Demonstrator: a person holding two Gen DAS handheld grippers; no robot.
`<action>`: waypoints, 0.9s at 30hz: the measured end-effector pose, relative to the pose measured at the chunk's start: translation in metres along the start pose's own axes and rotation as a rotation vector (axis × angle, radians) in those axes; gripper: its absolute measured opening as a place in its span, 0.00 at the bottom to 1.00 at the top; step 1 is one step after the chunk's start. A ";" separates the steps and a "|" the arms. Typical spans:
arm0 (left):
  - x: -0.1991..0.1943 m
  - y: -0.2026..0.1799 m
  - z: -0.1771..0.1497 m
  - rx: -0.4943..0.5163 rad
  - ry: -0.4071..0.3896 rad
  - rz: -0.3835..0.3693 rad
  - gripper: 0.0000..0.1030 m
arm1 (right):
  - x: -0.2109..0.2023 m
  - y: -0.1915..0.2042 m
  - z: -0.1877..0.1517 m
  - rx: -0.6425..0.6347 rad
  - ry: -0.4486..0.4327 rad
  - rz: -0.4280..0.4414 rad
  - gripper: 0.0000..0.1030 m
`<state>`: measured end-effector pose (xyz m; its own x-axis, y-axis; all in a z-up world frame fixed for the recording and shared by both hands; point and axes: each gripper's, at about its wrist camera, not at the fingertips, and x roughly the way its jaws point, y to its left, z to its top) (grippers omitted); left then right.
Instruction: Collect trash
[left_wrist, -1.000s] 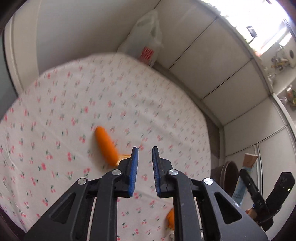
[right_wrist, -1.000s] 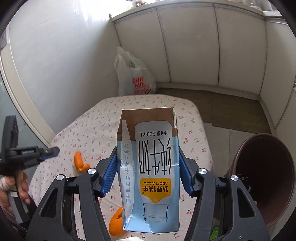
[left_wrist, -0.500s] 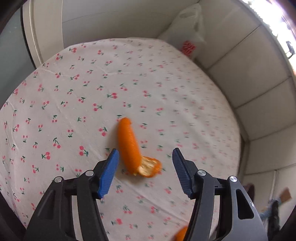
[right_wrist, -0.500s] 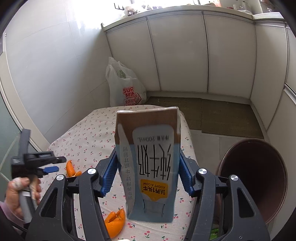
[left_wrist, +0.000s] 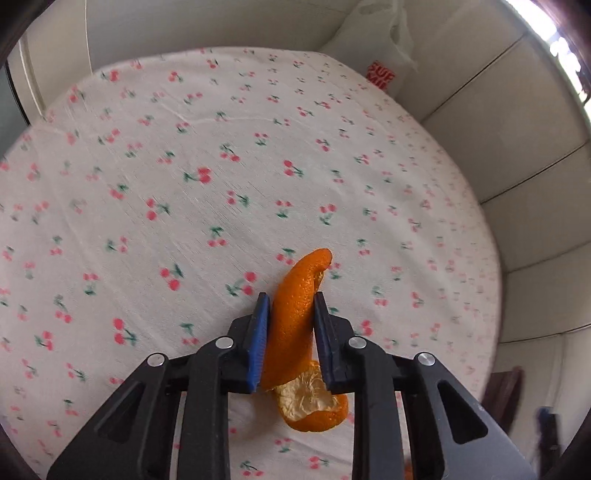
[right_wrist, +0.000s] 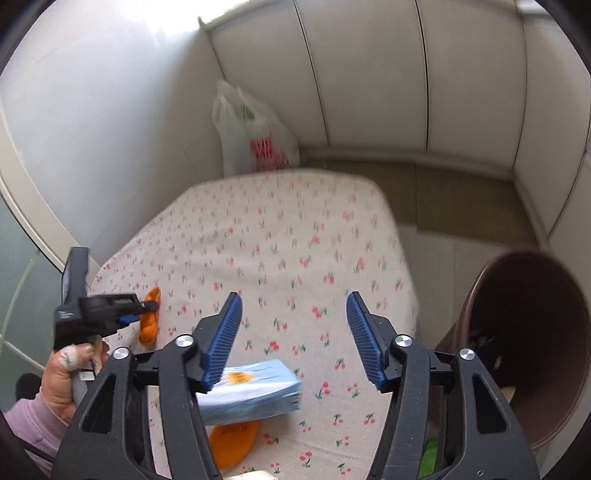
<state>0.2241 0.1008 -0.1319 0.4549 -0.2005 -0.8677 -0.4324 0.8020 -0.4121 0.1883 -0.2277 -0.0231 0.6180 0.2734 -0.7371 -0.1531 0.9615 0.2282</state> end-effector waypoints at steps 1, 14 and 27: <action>-0.003 0.002 -0.001 -0.005 0.005 -0.044 0.22 | 0.003 0.000 -0.004 -0.002 0.011 0.012 0.71; -0.083 -0.011 -0.017 0.133 -0.089 -0.222 0.21 | 0.061 0.048 -0.048 -0.222 0.326 0.052 0.93; -0.045 0.006 -0.021 -0.006 0.016 -0.147 0.47 | 0.088 -0.009 -0.078 0.491 0.450 0.316 0.60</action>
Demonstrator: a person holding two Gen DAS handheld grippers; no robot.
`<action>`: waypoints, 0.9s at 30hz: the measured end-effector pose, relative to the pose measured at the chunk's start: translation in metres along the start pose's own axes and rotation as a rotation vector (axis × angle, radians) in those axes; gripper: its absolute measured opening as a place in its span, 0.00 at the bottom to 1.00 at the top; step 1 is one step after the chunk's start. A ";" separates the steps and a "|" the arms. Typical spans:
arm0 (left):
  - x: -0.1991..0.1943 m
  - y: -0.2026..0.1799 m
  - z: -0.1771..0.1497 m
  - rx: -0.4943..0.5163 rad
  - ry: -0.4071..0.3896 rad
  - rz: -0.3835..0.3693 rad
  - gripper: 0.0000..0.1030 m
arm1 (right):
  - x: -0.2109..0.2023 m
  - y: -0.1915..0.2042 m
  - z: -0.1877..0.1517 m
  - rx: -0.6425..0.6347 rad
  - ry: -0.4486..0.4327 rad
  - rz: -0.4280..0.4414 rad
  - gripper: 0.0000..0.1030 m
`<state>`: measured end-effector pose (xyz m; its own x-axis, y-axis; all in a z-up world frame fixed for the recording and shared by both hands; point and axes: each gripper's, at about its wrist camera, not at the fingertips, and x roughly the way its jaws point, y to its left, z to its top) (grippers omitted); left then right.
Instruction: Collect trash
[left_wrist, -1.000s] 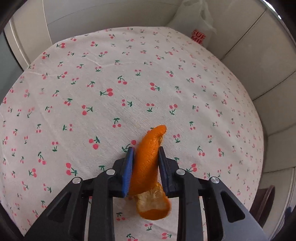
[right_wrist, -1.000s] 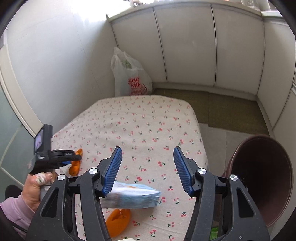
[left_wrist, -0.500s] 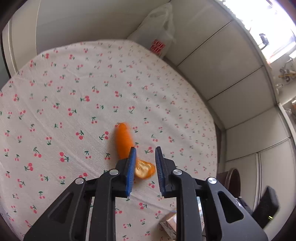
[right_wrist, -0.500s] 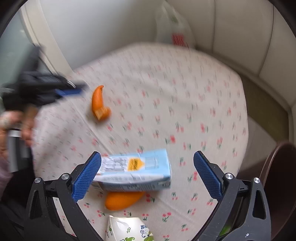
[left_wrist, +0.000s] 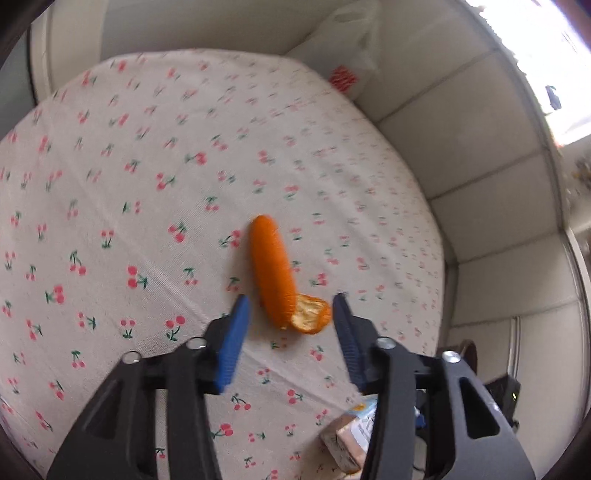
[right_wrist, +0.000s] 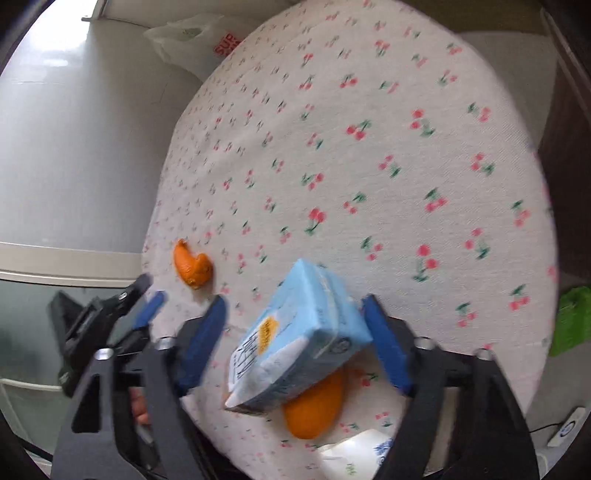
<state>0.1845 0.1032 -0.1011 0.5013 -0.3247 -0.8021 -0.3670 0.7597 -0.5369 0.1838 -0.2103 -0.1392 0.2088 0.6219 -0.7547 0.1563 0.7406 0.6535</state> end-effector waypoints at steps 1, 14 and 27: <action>0.006 0.000 0.000 -0.004 -0.010 0.024 0.47 | 0.004 0.002 -0.002 -0.006 0.012 0.001 0.58; 0.050 -0.019 0.015 0.051 -0.036 0.116 0.22 | 0.004 0.019 0.004 -0.055 -0.048 0.040 0.37; 0.016 -0.037 -0.005 0.093 -0.024 -0.074 0.20 | -0.045 0.035 0.007 -0.132 -0.165 0.107 0.32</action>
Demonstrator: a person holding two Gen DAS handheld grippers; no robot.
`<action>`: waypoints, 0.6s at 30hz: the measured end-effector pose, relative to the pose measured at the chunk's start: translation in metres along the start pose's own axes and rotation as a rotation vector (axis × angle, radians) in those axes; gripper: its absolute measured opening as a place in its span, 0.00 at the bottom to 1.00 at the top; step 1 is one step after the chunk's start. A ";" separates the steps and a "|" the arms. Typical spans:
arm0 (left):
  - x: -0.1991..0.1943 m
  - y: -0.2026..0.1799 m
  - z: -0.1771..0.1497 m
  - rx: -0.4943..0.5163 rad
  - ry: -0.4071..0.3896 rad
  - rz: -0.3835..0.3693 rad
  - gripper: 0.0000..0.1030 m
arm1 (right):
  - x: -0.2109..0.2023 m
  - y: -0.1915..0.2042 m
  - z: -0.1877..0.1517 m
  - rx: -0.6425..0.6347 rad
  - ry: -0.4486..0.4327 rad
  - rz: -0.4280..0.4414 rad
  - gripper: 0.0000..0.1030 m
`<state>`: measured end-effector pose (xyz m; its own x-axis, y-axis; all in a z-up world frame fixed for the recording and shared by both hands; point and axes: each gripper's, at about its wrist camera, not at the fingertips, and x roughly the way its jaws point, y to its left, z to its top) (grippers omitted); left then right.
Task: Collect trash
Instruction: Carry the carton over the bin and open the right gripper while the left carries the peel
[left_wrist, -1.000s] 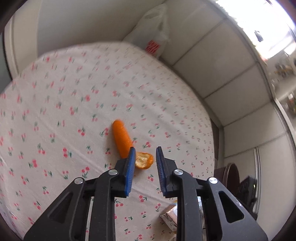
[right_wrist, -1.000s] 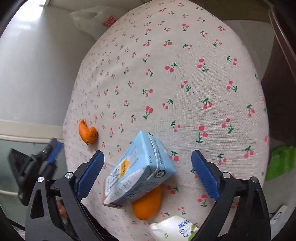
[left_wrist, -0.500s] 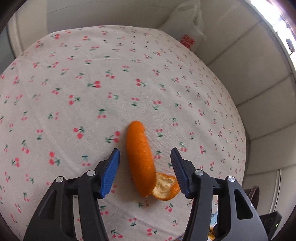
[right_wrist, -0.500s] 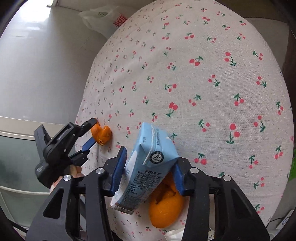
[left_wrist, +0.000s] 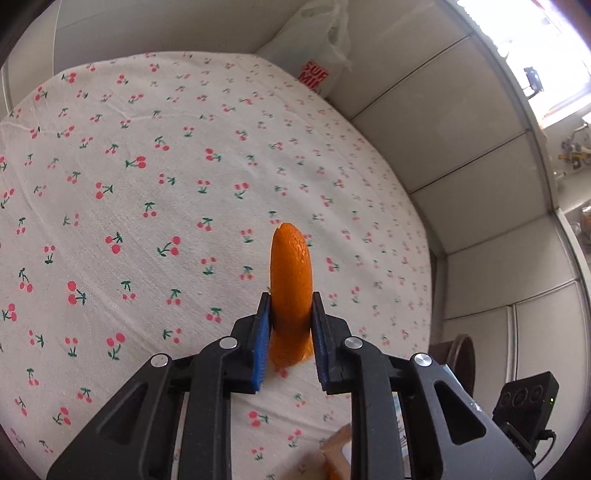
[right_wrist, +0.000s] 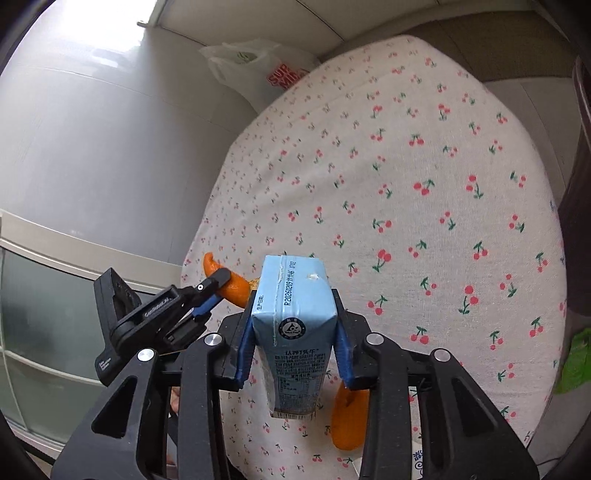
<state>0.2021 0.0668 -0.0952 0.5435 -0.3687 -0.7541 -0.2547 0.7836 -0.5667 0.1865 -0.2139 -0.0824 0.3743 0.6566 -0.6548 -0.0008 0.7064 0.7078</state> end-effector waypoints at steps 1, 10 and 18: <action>-0.006 -0.004 -0.001 0.009 -0.009 -0.008 0.20 | -0.004 0.002 0.001 -0.008 -0.014 0.008 0.32; -0.043 -0.053 -0.001 0.107 -0.088 -0.069 0.20 | -0.056 0.007 0.009 -0.025 -0.142 0.071 0.32; -0.049 -0.109 -0.002 0.194 -0.099 -0.128 0.20 | -0.123 -0.015 0.029 0.029 -0.310 0.118 0.33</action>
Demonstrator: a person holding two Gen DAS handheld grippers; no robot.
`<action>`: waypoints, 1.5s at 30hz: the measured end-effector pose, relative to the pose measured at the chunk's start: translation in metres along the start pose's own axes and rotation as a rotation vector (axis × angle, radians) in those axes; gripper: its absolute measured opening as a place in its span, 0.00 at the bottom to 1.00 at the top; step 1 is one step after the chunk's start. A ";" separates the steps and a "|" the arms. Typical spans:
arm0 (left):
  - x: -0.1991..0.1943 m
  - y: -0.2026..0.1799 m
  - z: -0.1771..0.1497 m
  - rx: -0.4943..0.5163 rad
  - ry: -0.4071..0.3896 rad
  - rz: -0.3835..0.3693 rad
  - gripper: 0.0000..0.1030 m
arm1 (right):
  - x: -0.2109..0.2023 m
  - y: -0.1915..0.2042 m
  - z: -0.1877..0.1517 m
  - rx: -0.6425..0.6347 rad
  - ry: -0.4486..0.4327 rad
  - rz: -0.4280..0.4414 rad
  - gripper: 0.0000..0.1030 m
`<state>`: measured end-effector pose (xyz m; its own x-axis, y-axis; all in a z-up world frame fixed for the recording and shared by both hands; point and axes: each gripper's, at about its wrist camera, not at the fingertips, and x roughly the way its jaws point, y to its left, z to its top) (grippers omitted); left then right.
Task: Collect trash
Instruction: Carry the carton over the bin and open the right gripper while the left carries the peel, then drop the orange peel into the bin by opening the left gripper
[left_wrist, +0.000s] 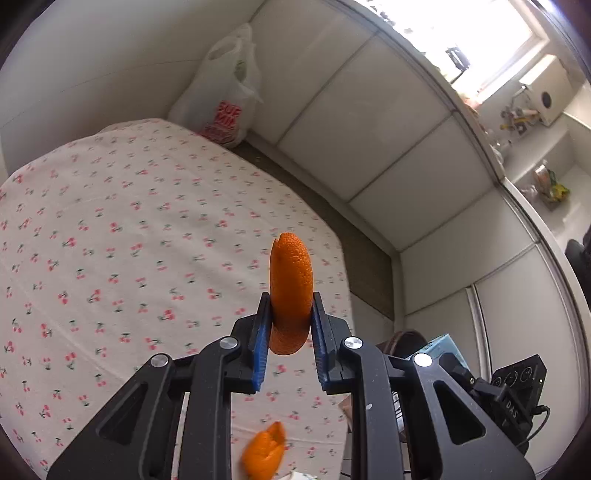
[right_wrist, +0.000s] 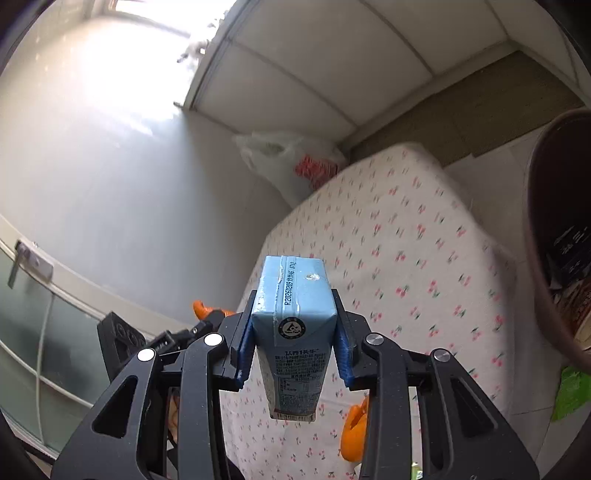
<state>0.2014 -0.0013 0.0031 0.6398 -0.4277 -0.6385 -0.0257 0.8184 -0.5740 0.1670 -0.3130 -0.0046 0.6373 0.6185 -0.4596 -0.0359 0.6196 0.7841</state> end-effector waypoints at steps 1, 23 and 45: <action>0.002 -0.011 0.001 0.017 0.002 -0.014 0.20 | -0.007 -0.003 0.005 0.008 -0.020 0.002 0.33; 0.111 -0.194 -0.068 0.234 0.201 -0.247 0.20 | -0.154 -0.093 0.063 -0.006 -0.464 -0.611 0.33; 0.210 -0.241 -0.131 0.325 0.386 -0.155 0.28 | -0.159 -0.125 0.066 -0.053 -0.428 -1.129 0.74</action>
<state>0.2417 -0.3386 -0.0597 0.2860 -0.6135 -0.7361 0.3255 0.7847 -0.5275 0.1212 -0.5205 -0.0016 0.5330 -0.4878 -0.6914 0.6804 0.7328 0.0075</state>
